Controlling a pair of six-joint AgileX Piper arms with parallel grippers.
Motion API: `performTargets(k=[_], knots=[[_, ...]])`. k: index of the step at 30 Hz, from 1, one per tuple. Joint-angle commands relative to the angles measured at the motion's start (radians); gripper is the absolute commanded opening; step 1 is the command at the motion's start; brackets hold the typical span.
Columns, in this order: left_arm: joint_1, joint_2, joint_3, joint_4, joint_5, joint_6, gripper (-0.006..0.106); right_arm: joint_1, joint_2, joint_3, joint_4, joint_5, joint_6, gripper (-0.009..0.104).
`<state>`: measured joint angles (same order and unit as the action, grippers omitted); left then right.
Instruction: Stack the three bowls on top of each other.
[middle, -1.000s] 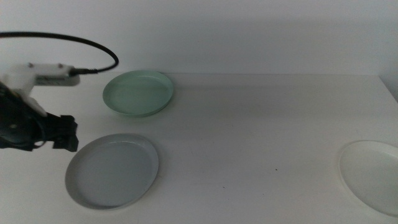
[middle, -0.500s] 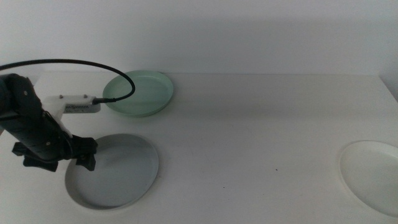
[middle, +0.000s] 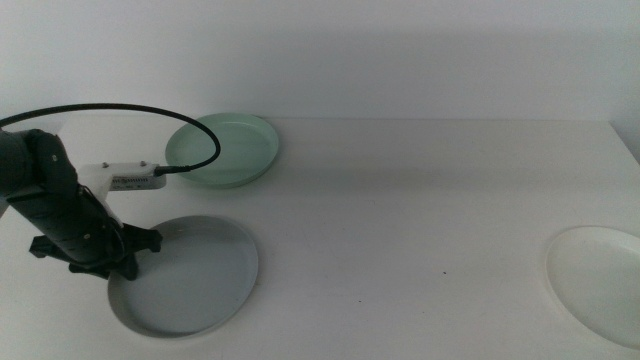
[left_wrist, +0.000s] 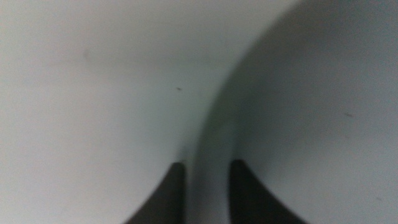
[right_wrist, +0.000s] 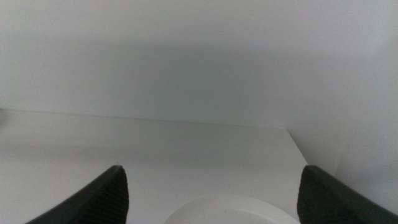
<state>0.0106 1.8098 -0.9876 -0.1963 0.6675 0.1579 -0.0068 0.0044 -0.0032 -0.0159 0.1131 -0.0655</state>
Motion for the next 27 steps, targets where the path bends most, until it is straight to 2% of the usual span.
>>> performTargets(k=[1,3,4,8,12,21,27], knots=[[-0.002,0.004,0.0,-0.007,0.002,-0.002,0.012,-0.004,-0.004,0.003,-0.004,-0.007,-0.003,0.093],[-0.002,-0.021,0.0,-0.014,0.008,-0.002,0.0,-0.004,-0.004,0.003,-0.004,-0.007,-0.003,0.093],[-0.002,-0.044,0.0,-0.014,0.019,-0.002,-0.002,-0.004,-0.004,0.003,-0.004,-0.007,-0.003,0.093],[-0.026,-0.175,-0.022,-0.014,0.065,-0.048,-0.002,-0.004,-0.004,0.003,-0.004,-0.007,-0.003,0.093],[-0.102,-0.231,-0.146,-0.011,0.167,-0.088,-0.002,-0.004,-0.004,0.003,-0.004,-0.007,-0.003,0.093],[-0.33,-0.018,-0.464,-0.006,0.234,-0.14,-0.002,-0.004,-0.004,0.003,-0.004,-0.007,-0.003,0.093],[-0.403,0.166,-0.596,-0.035,0.199,-0.144,-0.002,-0.004,-0.004,0.003,-0.004,-0.007,-0.003,0.093]])
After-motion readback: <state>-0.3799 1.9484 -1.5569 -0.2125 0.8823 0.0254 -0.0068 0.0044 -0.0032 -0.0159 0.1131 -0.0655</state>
